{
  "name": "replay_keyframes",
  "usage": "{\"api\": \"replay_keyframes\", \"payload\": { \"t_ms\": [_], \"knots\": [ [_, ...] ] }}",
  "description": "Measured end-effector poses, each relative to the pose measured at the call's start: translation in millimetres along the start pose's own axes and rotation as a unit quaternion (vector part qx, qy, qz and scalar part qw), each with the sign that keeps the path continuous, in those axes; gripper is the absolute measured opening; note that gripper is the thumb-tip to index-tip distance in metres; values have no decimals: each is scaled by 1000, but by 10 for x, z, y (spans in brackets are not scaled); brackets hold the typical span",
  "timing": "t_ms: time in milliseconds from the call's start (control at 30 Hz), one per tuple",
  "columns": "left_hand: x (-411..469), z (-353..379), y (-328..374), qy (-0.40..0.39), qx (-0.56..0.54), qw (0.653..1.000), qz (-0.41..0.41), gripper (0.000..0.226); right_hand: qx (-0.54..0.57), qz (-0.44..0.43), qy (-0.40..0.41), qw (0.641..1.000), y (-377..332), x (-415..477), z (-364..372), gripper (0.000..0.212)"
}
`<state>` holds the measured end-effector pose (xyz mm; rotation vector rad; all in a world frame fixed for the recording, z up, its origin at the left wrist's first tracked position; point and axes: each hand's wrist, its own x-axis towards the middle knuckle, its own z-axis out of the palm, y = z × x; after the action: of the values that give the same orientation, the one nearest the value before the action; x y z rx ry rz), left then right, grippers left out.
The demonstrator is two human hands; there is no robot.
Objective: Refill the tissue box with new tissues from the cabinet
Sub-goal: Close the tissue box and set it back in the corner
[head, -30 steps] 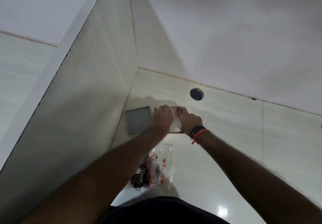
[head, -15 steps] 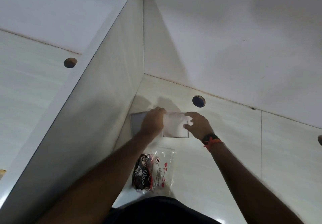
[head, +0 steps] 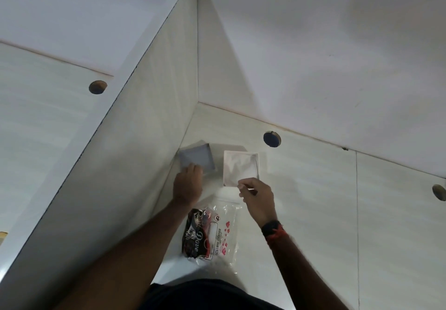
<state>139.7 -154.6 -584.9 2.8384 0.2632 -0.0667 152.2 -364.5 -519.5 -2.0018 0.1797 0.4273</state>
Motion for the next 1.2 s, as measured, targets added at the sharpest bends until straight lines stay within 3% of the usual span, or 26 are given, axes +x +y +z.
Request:
{"api": "replay_keyframes", "payload": {
  "t_ms": [133, 200, 300, 400, 533, 667, 1200],
  "knots": [
    [107, -360, 207, 150, -122, 979, -58, 8, 88, 48, 39, 994, -31, 156, -33, 11],
    [158, -614, 373, 165, -236, 950, -123, 17, 119, 65, 43, 990, -85, 268, -29, 14],
    [263, -791, 535, 135, -404, 880, -209, 25, 169, 89, 31, 981, -223, 403, -18, 30],
    [342, -748, 628, 70, -486, 841, -230, 30, 191, 59, 39, 979, -315, 498, -36, 23],
    [332, -596, 721, 19, -423, 876, -229, 33, 99, 47, 119, 987, -193, 617, -126, 24],
    [327, -427, 801, -26, -343, 908, -241, 23, 18, 71, 139, 988, -51, 667, -237, 26],
    [342, -176, 730, -44, -299, 919, -251, 24, -102, 75, 109, 986, 125, 737, -227, 27]
  ]
}}
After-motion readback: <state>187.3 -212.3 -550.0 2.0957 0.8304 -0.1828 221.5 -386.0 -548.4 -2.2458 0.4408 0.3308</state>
